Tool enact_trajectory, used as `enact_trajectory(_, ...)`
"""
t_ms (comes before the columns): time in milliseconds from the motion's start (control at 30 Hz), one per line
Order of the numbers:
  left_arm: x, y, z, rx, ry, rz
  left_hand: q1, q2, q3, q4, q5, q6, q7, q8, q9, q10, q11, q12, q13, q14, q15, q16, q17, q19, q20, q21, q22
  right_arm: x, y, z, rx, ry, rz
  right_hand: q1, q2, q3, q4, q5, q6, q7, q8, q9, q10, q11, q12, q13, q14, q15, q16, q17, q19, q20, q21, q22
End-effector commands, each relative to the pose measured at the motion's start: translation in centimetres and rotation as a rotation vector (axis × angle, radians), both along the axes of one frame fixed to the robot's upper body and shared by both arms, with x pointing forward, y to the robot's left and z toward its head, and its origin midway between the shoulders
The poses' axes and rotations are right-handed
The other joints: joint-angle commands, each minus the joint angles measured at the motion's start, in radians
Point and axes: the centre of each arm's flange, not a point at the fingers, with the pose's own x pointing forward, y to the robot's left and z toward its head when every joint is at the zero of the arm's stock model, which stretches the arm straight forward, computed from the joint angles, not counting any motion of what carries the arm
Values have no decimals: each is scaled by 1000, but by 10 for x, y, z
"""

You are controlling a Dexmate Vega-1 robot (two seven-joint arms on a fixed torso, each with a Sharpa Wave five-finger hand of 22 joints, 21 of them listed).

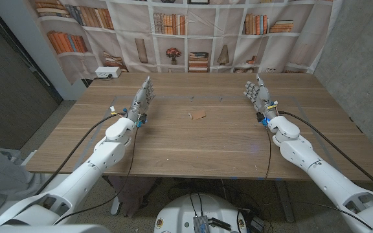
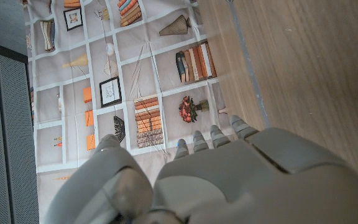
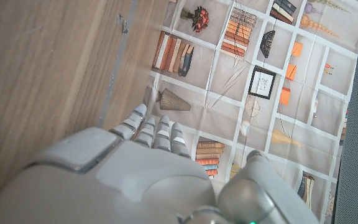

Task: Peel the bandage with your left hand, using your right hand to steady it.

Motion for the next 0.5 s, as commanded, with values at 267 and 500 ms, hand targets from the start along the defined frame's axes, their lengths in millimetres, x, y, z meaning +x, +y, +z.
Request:
enact_trajectory(267,-8,6,-4,-12,-1,26,11,7,8,-2,3,7,-10,4,4,-4,0,7,2,-50,6,-6,4,-40,-4,-14,2,-5,9,5,-32,6,8,15,1,5,-5,6,4,7,7,3,5,7,7,2,7,8,6,0,4,2,-4,3)
enact_trajectory(500,-18,10,6,86,-17,89,20,9,11,-8,4,8,-18,4,4,-5,-5,6,2,-58,11,-7,3,-44,1,-17,2,-8,17,6,-40,-10,-12,15,2,4,-6,6,4,6,7,3,7,7,7,1,4,9,5,0,5,5,-8,3)
